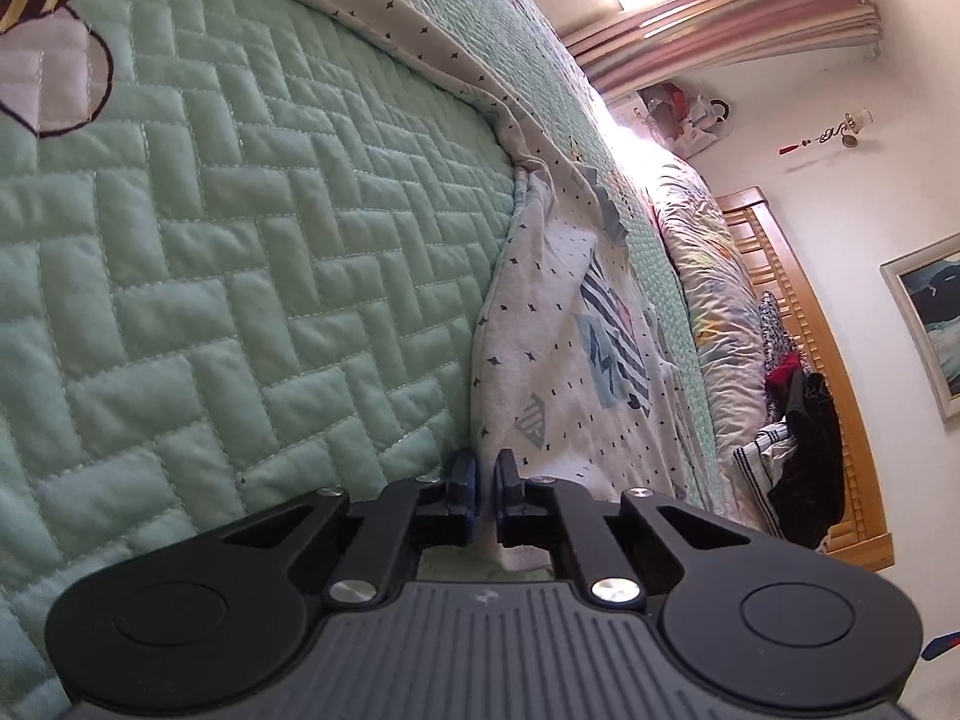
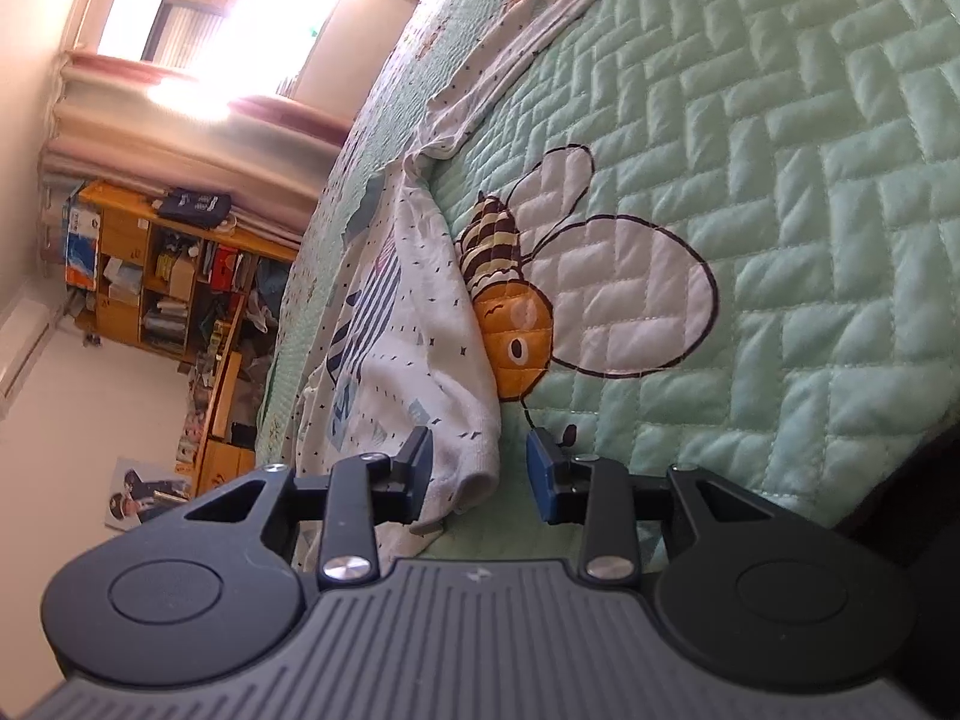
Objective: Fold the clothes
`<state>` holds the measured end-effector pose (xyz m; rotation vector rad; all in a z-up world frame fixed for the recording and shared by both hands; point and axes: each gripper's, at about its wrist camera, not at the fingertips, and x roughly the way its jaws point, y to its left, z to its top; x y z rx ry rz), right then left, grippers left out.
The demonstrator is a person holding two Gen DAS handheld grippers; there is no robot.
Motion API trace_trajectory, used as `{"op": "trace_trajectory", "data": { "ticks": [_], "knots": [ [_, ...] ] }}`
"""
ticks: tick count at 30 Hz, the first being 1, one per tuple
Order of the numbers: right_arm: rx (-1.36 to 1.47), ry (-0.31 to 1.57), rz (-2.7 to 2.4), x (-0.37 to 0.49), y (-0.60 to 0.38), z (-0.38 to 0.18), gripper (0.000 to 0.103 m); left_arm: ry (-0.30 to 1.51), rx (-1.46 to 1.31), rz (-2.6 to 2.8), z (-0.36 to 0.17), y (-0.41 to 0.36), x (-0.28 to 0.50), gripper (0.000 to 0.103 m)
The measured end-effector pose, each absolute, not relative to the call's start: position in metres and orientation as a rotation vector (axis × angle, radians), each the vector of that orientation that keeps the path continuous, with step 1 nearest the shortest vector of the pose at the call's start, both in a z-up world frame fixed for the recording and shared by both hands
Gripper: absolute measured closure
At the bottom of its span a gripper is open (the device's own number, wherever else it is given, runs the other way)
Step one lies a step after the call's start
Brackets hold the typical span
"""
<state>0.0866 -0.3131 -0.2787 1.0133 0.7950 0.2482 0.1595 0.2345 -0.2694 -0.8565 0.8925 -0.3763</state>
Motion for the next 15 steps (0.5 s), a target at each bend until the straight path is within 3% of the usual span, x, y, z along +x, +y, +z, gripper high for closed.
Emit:
{"op": "trace_trajectory", "data": {
  "ticks": [1, 8, 11, 13, 15],
  "knots": [
    [0.981, 0.813, 0.241, 0.089, -0.31, -0.277, 0.098, 0.883, -0.828, -0.361, -0.262, 0.236, 0.157, 0.098],
    [0.803, 0.75, 0.222, 0.083, -0.323, -0.22, 0.098, 0.827, -0.637, -0.359, -0.202, 0.237, 0.145, 0.096],
    [0.733, 0.821, 0.222, 0.087, -0.321, -0.222, 0.097, 0.902, -0.541, -0.25, -0.219, 0.234, 0.153, 0.087],
    [0.739, 0.895, 0.154, 0.093, -0.32, -0.241, 0.093, 0.919, -0.606, -0.194, -0.24, 0.247, 0.151, 0.098],
    [0.801, 0.879, 0.114, 0.084, -0.326, -0.253, 0.093, 0.887, -0.719, -0.223, -0.246, 0.261, 0.141, 0.089]
  ]
}}
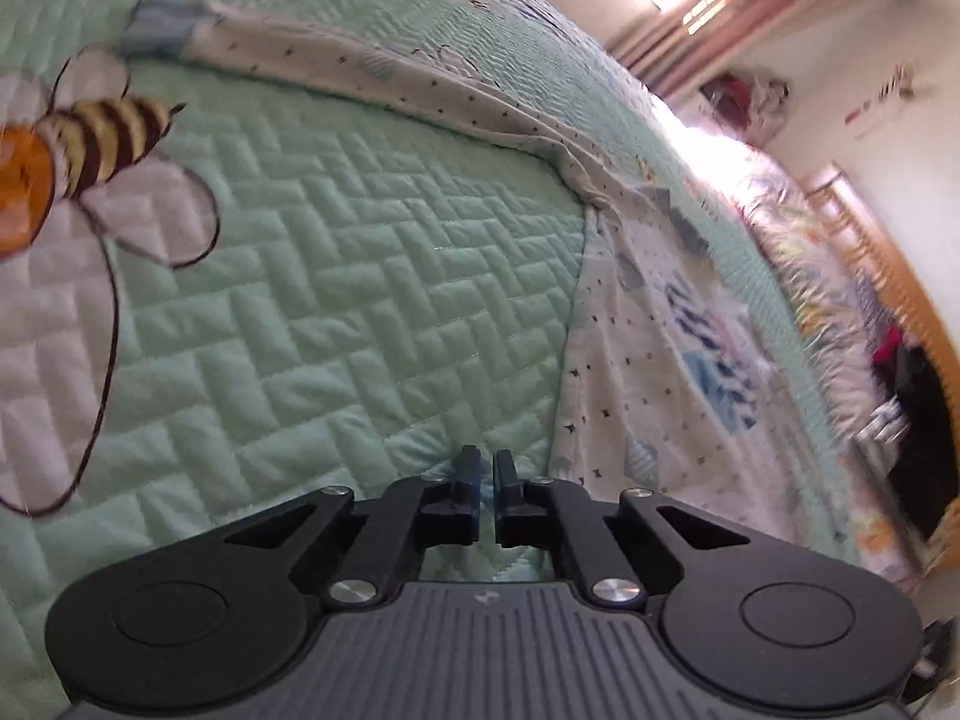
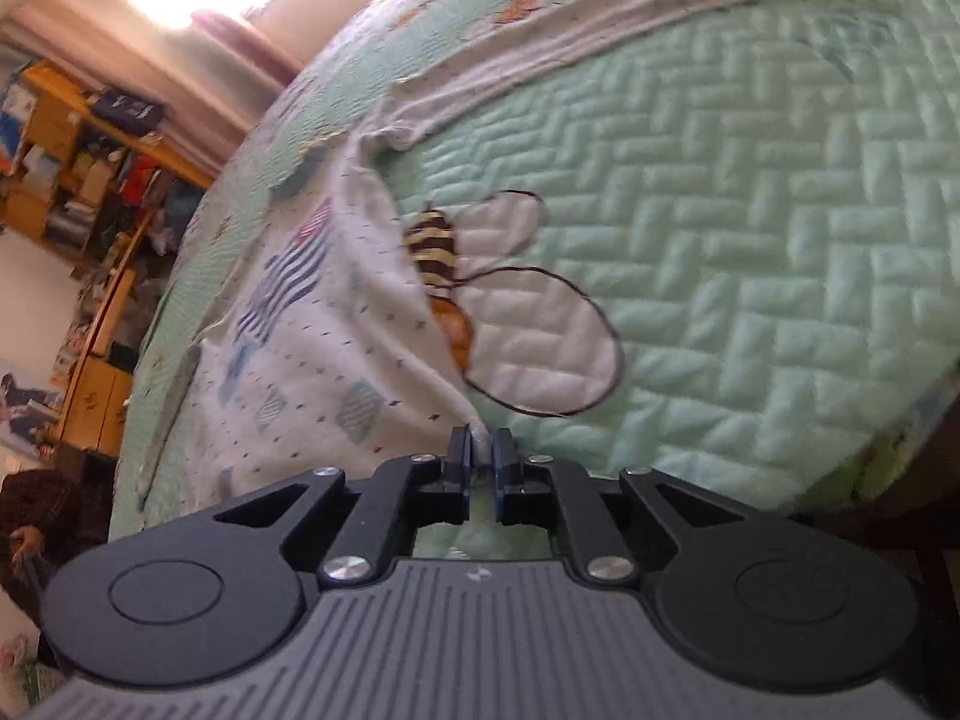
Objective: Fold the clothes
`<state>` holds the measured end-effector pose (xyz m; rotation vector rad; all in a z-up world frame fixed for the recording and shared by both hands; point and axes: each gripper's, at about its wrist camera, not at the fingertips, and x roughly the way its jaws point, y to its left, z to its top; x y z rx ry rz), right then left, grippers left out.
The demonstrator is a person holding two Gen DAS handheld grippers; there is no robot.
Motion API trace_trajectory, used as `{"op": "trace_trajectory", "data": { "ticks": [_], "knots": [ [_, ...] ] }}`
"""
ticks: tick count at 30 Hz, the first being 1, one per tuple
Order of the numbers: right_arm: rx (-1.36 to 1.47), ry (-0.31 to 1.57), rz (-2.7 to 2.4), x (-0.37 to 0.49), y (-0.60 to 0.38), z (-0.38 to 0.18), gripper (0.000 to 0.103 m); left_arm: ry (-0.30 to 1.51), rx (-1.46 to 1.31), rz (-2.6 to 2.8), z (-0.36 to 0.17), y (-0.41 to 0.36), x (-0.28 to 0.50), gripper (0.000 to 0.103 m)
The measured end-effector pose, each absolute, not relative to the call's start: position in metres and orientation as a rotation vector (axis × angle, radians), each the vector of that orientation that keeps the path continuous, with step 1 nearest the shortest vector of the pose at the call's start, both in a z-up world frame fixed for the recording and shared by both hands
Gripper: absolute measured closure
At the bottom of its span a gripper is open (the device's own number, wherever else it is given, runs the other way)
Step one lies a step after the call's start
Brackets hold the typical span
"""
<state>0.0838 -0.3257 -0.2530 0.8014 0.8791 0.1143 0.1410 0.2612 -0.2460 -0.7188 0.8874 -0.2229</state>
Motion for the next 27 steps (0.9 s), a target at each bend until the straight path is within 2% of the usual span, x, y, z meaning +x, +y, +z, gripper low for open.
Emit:
{"op": "trace_trajectory", "data": {
  "ticks": [1, 3, 6, 8, 11, 14, 18, 19, 22, 27],
  "knots": [
    [0.838, 0.857, 0.113, 0.078, -0.328, -0.256, 0.092, 0.873, -0.743, -0.239, -0.246, 0.265, 0.136, 0.08],
    [0.865, 0.812, 0.1, 0.069, -0.329, -0.255, 0.089, 0.858, -0.721, -0.264, -0.242, 0.264, 0.13, 0.074],
    [0.821, 0.733, 0.137, 0.059, -0.32, -0.241, 0.088, 0.845, -0.666, -0.287, -0.236, 0.26, 0.121, 0.068],
    [0.741, 0.707, 0.156, 0.055, -0.308, -0.229, 0.082, 0.839, -0.608, -0.301, -0.233, 0.254, 0.116, 0.064],
    [0.561, 0.694, 0.161, 0.053, -0.287, -0.215, 0.075, 0.827, -0.403, -0.297, -0.226, 0.233, 0.106, 0.064],
    [0.284, 0.674, 0.124, 0.046, -0.263, -0.209, 0.075, 0.791, -0.113, -0.286, -0.219, 0.2, 0.095, 0.064],
    [-0.125, 0.667, 0.05, 0.037, -0.223, -0.217, 0.075, 0.684, 0.247, -0.242, -0.222, 0.165, 0.075, 0.045],
    [-0.192, 0.667, 0.043, 0.035, -0.216, -0.221, 0.075, 0.659, 0.299, -0.224, -0.224, 0.161, 0.072, 0.038],
    [-0.289, 0.668, 0.036, 0.034, -0.209, -0.225, 0.075, 0.619, 0.343, -0.192, -0.223, 0.157, 0.07, 0.028],
    [-0.466, 0.732, 0.02, 0.046, -0.192, -0.242, 0.074, 0.582, 0.436, -0.172, -0.228, 0.145, 0.071, 0.024]
  ]
}}
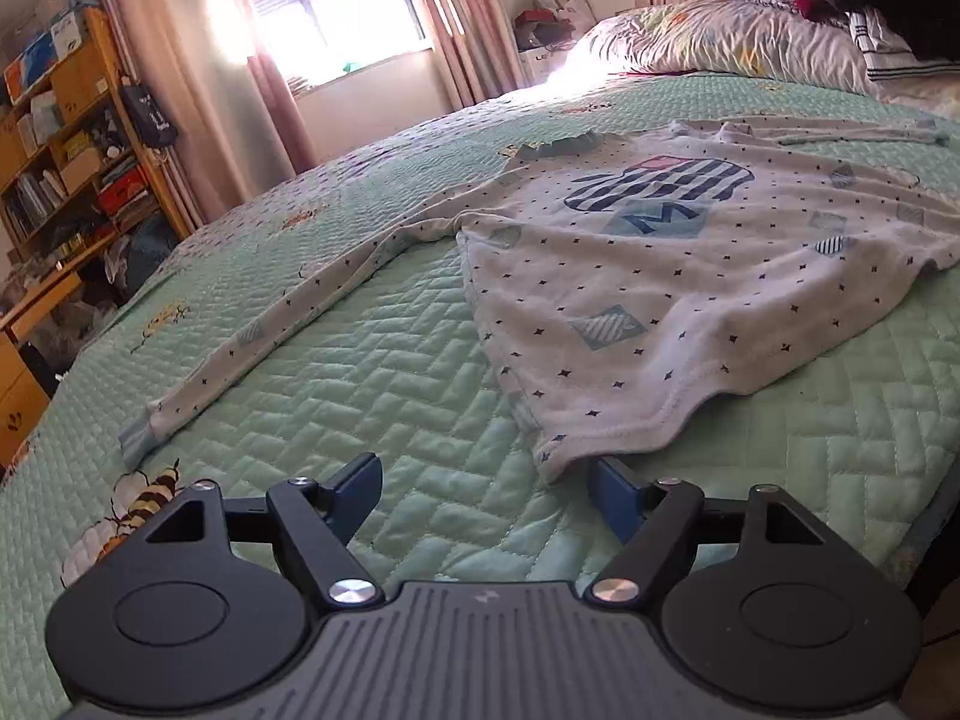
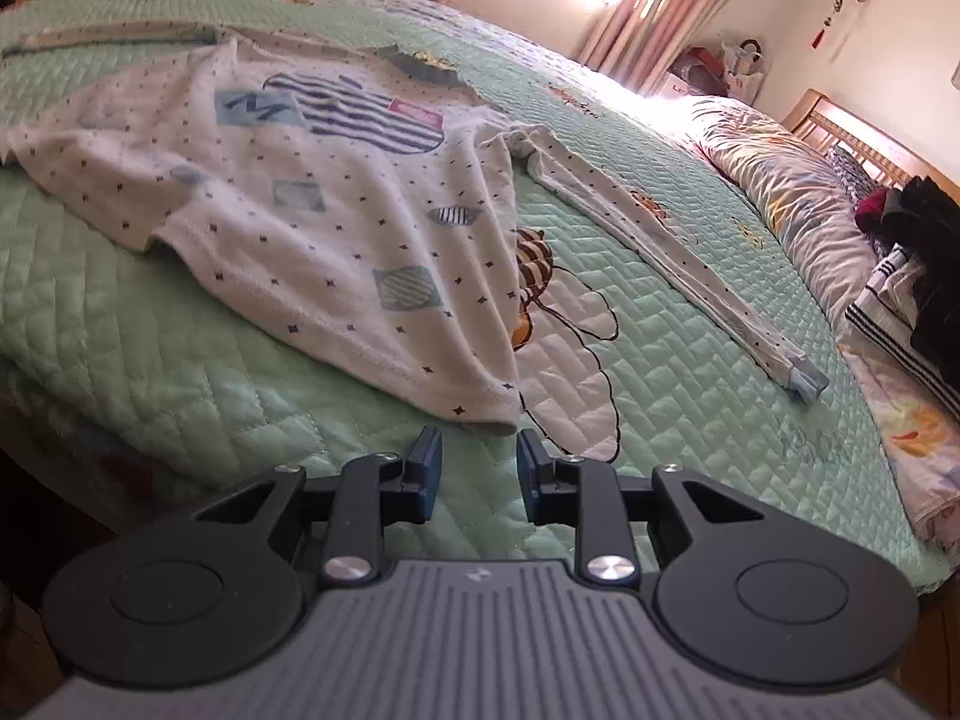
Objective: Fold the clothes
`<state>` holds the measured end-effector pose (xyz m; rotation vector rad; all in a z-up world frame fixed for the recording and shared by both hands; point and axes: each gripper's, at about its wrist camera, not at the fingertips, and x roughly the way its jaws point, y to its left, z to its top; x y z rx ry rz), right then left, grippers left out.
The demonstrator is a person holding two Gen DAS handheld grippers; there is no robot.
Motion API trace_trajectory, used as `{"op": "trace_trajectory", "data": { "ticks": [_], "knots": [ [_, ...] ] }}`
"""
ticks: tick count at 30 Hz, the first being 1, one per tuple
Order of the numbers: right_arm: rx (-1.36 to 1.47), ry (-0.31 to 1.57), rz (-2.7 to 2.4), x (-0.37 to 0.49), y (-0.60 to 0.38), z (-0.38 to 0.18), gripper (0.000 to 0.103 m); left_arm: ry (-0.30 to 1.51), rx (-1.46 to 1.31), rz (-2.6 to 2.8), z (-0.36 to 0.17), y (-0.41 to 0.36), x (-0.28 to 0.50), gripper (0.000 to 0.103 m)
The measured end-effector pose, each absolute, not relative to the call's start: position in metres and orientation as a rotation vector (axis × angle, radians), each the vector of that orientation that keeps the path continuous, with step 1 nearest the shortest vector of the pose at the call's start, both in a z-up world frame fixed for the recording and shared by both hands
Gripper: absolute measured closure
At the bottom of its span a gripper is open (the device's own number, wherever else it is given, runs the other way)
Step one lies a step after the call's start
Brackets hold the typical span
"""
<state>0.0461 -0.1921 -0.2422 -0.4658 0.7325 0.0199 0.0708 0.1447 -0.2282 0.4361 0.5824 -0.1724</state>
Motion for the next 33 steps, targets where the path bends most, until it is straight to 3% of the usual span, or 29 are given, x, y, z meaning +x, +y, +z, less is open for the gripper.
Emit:
{"op": "trace_trajectory", "data": {
  "ticks": [4, 15, 17, 19, 21, 23, 25, 26, 33],
  "knots": [
    [-0.576, 0.69, 0.01, 0.04, -0.182, -0.247, 0.065, 0.535, 0.495, -0.134, -0.232, 0.138, 0.069, 0.015],
    [-0.57, 0.674, 0.002, 0.038, -0.182, -0.244, 0.057, 0.458, 0.594, -0.031, -0.237, 0.128, 0.074, 0.014],
    [-0.564, 0.671, 0.003, 0.038, -0.183, -0.244, 0.057, 0.441, 0.63, -0.026, -0.238, 0.124, 0.074, 0.021],
    [-0.563, 0.666, 0.001, 0.038, -0.183, -0.243, 0.057, 0.425, 0.665, -0.027, -0.24, 0.119, 0.073, 0.042],
    [-0.564, 0.662, 0.0, 0.038, -0.182, -0.243, 0.057, 0.418, 0.683, -0.036, -0.24, 0.117, 0.069, 0.055],
    [-0.566, 0.66, -0.001, 0.037, -0.182, -0.243, 0.057, 0.414, 0.685, -0.045, -0.239, 0.116, 0.063, 0.054],
    [-0.566, 0.659, -0.002, 0.037, -0.183, -0.243, 0.057, 0.409, 0.68, -0.055, -0.237, 0.116, 0.057, 0.041],
    [-0.564, 0.659, -0.002, 0.037, -0.183, -0.243, 0.057, 0.405, 0.673, -0.062, -0.236, 0.116, 0.054, 0.039],
    [-0.585, 0.662, 0.004, 0.037, -0.179, -0.245, 0.057, 0.358, 0.656, -0.106, -0.229, 0.109, 0.058, 0.037]
  ]
}}
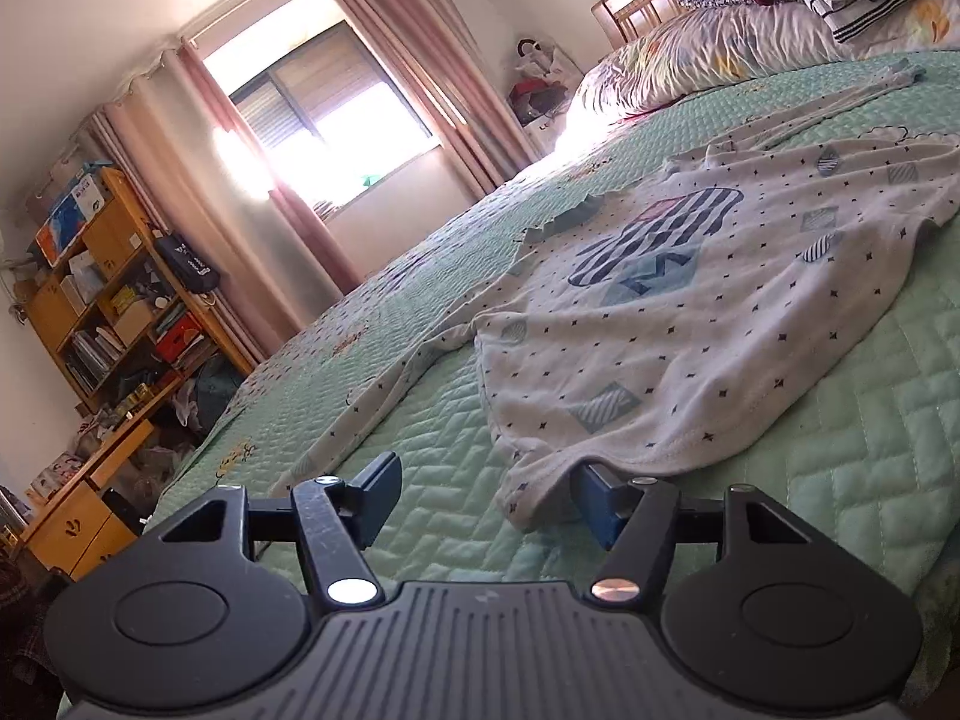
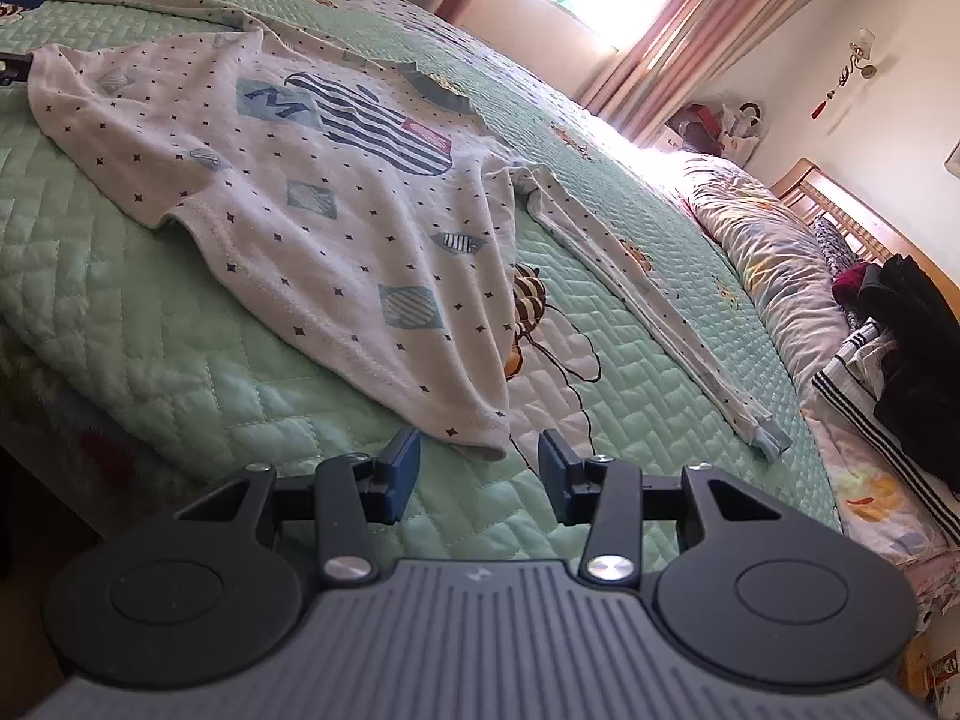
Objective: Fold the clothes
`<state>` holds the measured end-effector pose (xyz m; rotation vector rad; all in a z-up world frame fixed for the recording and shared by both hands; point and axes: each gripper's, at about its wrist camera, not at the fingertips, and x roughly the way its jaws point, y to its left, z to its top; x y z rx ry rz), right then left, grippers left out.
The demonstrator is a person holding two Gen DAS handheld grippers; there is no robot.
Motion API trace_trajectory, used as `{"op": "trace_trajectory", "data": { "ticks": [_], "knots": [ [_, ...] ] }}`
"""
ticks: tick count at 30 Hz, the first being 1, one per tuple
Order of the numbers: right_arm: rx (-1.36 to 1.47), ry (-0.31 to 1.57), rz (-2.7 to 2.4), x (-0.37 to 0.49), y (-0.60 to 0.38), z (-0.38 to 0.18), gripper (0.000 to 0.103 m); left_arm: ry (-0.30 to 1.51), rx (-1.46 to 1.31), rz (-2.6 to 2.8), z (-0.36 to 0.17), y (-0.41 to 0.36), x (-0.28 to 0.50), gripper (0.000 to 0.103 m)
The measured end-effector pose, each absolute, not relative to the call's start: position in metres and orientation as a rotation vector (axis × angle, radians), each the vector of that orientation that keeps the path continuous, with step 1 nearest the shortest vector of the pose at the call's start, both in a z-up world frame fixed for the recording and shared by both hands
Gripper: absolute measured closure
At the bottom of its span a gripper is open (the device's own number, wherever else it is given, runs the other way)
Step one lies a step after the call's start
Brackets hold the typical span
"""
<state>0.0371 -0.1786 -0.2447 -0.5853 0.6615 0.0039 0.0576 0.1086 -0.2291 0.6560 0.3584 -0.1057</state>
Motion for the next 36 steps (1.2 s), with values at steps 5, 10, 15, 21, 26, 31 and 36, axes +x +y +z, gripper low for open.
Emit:
{"op": "trace_trajectory", "data": {
  "ticks": [5, 10, 15, 21, 26, 31, 36],
  "knots": [
    [-0.587, 0.665, -0.001, 0.037, -0.179, -0.245, 0.056, 0.364, 0.675, -0.085, -0.233, 0.103, 0.075, 0.037],
    [-0.593, 0.669, -0.005, 0.038, -0.178, -0.246, 0.052, 0.424, 0.633, -0.07, -0.232, 0.11, 0.087, 0.078],
    [-0.593, 0.67, -0.007, 0.038, -0.178, -0.247, 0.051, 0.511, 0.587, -0.083, -0.227, 0.113, 0.083, 0.099],
    [-0.564, 0.649, -0.003, 0.035, -0.183, -0.241, 0.051, 0.507, 0.582, -0.064, -0.21, 0.105, 0.053, 0.099],
    [-0.582, 0.604, 0.022, 0.031, -0.18, -0.237, 0.051, 0.514, 0.597, -0.04, -0.219, 0.108, 0.066, 0.099],
    [-0.65, 0.51, 0.098, 0.015, -0.155, -0.234, 0.051, 0.472, 0.623, -0.06, -0.227, 0.104, 0.065, 0.08],
    [-0.701, 0.423, 0.193, 0.006, -0.112, -0.23, 0.05, 0.444, 0.704, -0.054, -0.239, 0.096, 0.062, 0.029]
  ]
}}
